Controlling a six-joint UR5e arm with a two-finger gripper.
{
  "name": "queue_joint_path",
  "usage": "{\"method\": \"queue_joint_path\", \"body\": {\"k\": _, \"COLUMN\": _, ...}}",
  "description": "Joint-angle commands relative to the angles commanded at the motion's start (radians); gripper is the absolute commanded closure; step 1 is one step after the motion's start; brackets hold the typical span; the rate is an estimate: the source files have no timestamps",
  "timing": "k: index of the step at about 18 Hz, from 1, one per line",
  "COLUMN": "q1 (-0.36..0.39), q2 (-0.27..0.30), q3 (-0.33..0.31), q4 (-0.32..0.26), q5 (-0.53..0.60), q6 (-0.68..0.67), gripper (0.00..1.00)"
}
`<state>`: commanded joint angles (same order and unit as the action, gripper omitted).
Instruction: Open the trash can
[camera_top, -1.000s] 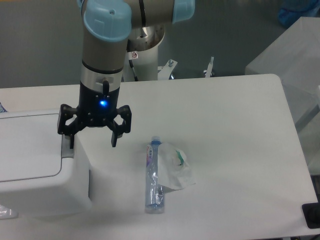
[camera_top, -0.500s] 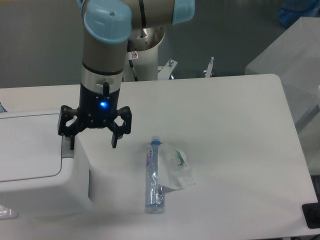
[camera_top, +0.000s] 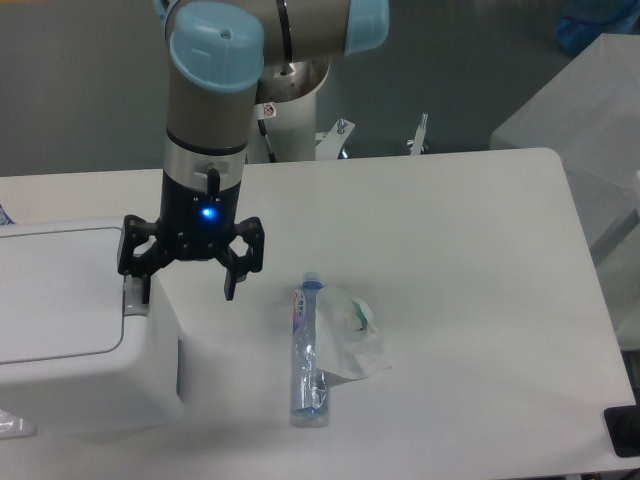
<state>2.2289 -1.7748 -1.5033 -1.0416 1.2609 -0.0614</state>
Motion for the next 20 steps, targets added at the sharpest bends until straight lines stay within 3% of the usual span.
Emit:
{"method": "queue_joint_path", "body": {"k": 9, "q1": 0.0, "q2": 0.002, "q3": 0.006, "q4": 0.002, "q5": 0.002, "q6": 0.003, "gripper": 0.0}}
{"method": "queue_joint_path", "body": {"k": 13, "q1": 0.002, "q2": 0.0, "q3": 0.073, "q4": 0.011, "q5": 0.008, "q6": 0.02, "gripper": 0.0}}
{"method": "queue_joint_path", "body": {"k": 16, "q1": 0.041, "q2": -0.003, "q3": 0.12, "q4": 0.008, "q5": 0.018, "q6": 0.04, "gripper": 0.0}}
{"method": "queue_joint_path", "body": {"k": 20, "q1": 0.11, "q2": 0.0, "q3": 0.121, "q4": 0.005, "q5": 0.105, "q6": 0.079, "gripper": 0.0}}
